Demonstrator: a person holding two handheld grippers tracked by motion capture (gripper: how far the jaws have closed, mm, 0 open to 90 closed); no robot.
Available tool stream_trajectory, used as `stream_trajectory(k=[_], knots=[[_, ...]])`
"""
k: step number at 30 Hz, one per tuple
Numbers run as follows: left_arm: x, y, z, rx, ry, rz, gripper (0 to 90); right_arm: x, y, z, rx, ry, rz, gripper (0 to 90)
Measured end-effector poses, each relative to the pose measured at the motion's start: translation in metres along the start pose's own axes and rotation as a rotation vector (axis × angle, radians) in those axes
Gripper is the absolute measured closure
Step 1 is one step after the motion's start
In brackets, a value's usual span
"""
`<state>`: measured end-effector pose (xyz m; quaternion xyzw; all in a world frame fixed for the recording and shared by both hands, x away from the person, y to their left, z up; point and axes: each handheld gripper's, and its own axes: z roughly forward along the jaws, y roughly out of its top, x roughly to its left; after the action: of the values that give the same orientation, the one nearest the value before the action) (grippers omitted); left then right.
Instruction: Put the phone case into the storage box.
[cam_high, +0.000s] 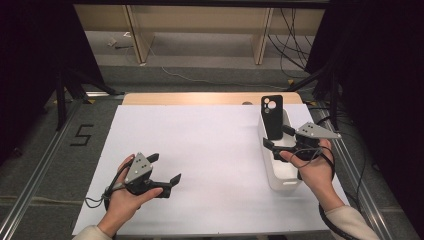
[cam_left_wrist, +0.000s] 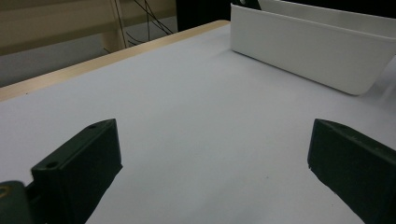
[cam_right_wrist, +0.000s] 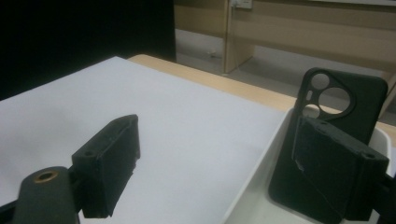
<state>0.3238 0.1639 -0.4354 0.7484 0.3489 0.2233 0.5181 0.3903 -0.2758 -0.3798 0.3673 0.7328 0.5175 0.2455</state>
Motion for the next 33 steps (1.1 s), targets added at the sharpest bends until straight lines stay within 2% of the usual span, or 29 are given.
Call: stream_trajectory(k=[9,22,33], knots=[[0.000,0.000,0.000,-0.001,0.001,0.000,2.3,0.004,-0.008,-0.008,-0.010,0.031,-0.007,16.1],[0.000,0.000,0.000,-0.002,0.001,0.000,2.3,0.012,-0.014,-0.018,-0.019,0.046,-0.033,16.2],[0.001,0.001,0.000,-0.003,0.003,-0.001,2.3,0.012,-0.021,-0.022,-0.023,0.060,-0.035,16.2]])
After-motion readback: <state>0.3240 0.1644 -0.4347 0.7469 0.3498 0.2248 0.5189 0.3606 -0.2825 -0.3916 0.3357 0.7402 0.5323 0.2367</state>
